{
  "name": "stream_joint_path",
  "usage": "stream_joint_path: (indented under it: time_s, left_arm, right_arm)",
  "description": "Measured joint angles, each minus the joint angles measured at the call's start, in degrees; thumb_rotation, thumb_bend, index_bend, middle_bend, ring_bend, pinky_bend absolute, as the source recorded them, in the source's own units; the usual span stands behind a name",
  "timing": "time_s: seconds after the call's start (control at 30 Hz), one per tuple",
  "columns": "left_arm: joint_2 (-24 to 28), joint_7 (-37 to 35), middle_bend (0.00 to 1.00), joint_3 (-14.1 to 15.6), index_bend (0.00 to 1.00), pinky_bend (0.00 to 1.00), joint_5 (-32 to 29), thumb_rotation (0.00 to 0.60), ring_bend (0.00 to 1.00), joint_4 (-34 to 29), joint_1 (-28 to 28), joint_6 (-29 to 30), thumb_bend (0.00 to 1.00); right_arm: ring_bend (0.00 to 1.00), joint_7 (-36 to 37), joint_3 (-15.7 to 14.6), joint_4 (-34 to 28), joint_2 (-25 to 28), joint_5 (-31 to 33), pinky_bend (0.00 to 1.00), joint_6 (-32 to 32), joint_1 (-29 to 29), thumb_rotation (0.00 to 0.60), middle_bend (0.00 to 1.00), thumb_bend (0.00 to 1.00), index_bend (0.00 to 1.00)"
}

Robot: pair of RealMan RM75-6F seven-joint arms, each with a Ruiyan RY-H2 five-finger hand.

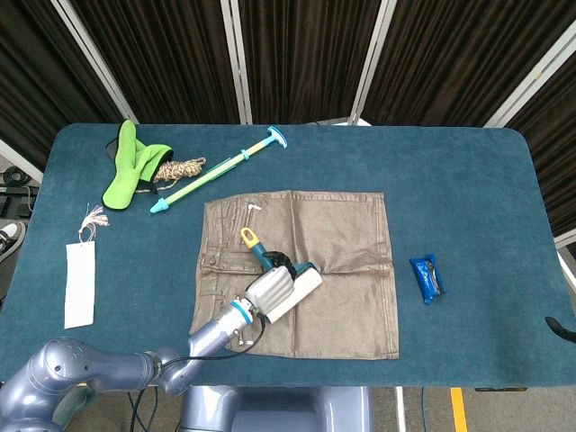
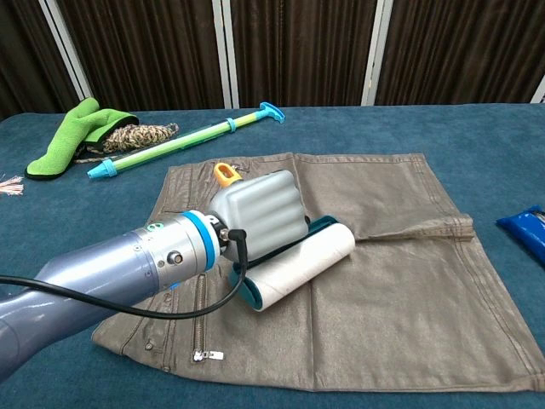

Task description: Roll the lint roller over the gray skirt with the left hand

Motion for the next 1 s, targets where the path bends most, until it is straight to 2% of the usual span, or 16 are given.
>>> stream_joint_path:
  time_s: [0.43,1.0]
  left_arm:
    - [5.4,-5.8,0.53,-0.6,0.68,0.51,-1.4,0.6,0.43,1.4,4.0,2.1,0.89]
    - [11.9,-18.9,0.53,0.0,0.68,0.51,-1.4,0.6,0.43,6.1,11.3,4.1,0.89]
  right_arm:
    - [0.0,-1.3,-0.2,-0.3,-0.3,-0.2,0.0,0.0,0.1,0.6,0.0,0.0,0.0]
    - [0.0,-1.7,-0.3,-0.7,-0.3,-0.8,0.0,0.4,0.0,0.6,0.0,0.0,0.0]
